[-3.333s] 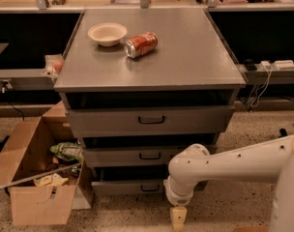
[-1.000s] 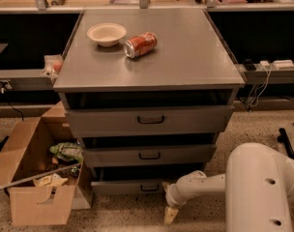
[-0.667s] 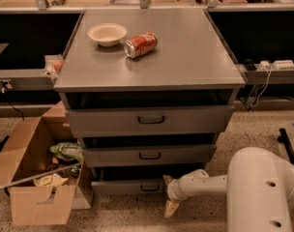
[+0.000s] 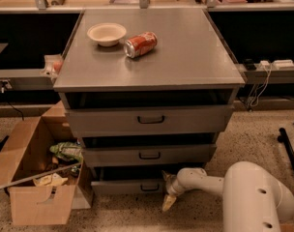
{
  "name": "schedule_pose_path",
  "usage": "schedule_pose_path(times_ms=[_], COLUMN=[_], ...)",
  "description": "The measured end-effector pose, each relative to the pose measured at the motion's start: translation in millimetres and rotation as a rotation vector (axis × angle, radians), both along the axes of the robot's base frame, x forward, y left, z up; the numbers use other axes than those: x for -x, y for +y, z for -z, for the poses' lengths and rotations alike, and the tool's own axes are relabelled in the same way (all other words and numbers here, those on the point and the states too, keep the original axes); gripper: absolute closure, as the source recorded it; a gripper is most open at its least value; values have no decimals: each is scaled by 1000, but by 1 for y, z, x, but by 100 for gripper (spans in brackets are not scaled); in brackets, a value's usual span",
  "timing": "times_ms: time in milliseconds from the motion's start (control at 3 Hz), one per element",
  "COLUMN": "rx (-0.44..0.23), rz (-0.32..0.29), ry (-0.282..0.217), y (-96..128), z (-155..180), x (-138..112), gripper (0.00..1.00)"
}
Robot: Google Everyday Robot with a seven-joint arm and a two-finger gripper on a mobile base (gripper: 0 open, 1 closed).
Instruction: Open bottom drawer
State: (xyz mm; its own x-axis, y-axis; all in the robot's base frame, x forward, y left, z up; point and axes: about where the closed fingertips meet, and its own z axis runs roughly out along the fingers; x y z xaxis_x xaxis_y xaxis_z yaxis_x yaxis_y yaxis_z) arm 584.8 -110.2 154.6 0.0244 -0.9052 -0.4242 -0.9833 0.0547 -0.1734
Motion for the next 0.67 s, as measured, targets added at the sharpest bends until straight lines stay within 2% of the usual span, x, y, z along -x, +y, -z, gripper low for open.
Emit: schedule_pose_path(times_ms=[333, 667], rx=[-2, 0], rz=[-1, -6], ry=[9, 15], y=[0, 0], z=[5, 6], x=[-5, -3], gripper=[0, 19])
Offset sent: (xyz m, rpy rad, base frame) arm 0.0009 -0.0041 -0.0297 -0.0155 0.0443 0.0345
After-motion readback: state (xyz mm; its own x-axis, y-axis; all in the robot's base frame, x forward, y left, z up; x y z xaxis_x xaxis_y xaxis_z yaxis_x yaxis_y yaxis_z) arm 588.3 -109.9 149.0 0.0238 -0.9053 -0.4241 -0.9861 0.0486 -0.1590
